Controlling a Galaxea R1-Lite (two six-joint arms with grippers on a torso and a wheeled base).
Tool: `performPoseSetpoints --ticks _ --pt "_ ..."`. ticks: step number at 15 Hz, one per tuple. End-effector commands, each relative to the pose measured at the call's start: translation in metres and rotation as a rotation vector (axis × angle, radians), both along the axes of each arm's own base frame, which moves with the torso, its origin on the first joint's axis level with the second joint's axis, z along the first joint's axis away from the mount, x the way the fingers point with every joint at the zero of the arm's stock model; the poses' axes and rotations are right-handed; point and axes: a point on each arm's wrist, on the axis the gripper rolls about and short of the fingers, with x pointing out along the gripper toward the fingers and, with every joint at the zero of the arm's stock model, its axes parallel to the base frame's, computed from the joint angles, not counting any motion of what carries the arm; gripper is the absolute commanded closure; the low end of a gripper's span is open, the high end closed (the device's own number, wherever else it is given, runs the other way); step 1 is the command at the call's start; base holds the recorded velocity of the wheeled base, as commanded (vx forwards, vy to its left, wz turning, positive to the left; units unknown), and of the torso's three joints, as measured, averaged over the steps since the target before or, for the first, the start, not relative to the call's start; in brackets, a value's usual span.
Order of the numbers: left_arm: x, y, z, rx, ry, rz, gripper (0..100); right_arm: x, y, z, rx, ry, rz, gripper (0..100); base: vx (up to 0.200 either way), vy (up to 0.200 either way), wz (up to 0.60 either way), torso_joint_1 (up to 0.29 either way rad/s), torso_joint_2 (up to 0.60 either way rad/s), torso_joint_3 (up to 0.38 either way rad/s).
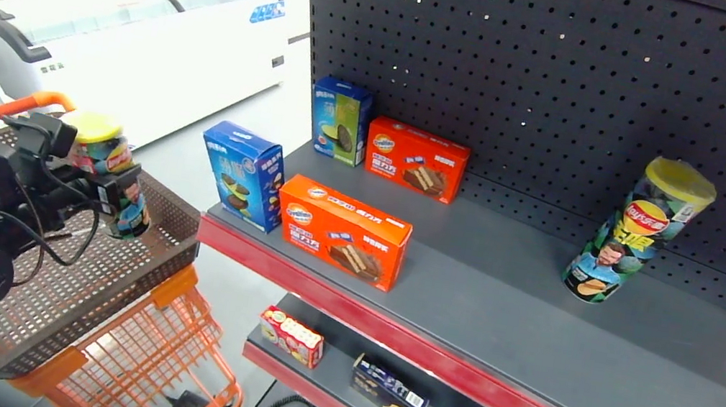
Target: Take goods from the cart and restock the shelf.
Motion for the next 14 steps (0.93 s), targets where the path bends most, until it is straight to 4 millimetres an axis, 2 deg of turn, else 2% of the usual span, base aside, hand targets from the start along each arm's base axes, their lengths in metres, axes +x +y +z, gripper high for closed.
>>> performPoseSetpoints --ticks 1,3,5,7,8,11,14 --pt "-0.032 -0.012 0.064 0.02 -0.085 0.015 100 0.0 0.0 0.0 0.0 0.0 0.001 0 0.0 0.0 0.0 0.0 0.0 0.0" --pt "-0.054 -0.025 0.078 0.0 -0.055 -0.007 100 0.0 0.0 0.0 0.0 0.001 0.001 0 0.0 0.0 0.0 0.0 0.0 0.0" --pt "-0.061 -0.037 0.083 0.0 -0.08 -0.041 100 0.0 0.0 0.0 0.0 0.001 0.001 0 0.0 0.0 0.0 0.0 0.0 0.0" --pt "-0.082 -0.059 0.098 -0.022 -0.104 -0.089 100 0.0 0.0 0.0 0.0 0.0 0.001 0 0.0 0.0 0.0 0.0 0.0 0.0" --pt "-0.085 -0.061 0.102 -0.03 -0.108 -0.083 100 0.0 0.0 0.0 0.0 0.001 0.001 0 0.0 0.0 0.0 0.0 0.0 0.0" --pt "-0.107 -0.093 0.103 -0.054 -0.092 -0.193 100 0.0 0.0 0.0 0.0 0.0 0.001 0 0.0 0.0 0.0 0.0 0.0 0.0" --pt "-0.113 -0.12 0.103 -0.073 -0.092 -0.281 100 0.0 0.0 0.0 0.0 0.0 0.001 0 0.0 0.0 0.0 0.0 0.0 0.0"
